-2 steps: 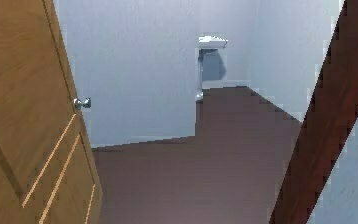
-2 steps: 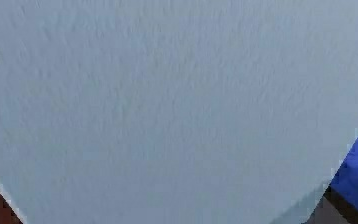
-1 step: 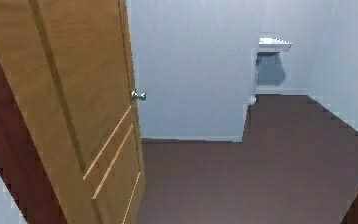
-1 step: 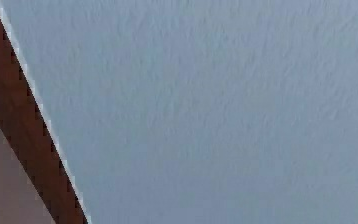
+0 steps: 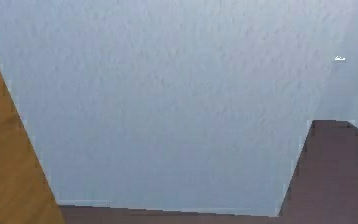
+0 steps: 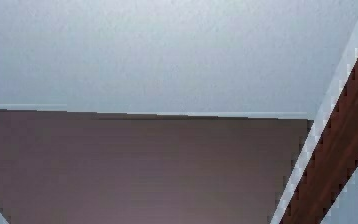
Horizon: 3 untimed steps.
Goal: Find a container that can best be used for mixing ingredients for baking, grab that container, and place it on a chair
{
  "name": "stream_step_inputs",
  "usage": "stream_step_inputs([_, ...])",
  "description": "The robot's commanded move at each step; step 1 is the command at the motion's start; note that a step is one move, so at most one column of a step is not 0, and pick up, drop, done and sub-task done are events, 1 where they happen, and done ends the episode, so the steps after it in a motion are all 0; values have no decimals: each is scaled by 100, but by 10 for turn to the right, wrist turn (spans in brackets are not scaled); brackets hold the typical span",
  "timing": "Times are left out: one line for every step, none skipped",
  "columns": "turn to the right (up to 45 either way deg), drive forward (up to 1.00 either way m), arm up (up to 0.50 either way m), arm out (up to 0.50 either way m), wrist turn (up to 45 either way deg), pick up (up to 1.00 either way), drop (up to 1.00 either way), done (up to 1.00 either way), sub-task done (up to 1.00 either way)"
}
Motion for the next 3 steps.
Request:
stream_step_inputs([0, 40, 0, 0, 0, 0, 0, 0, 0])
stream_step_inputs([-210, 0, 0, 0, 0, 0, 0, 0, 0])
stream_step_inputs([0, 45, 0, 0, 0, 0, 0, 0, 0])
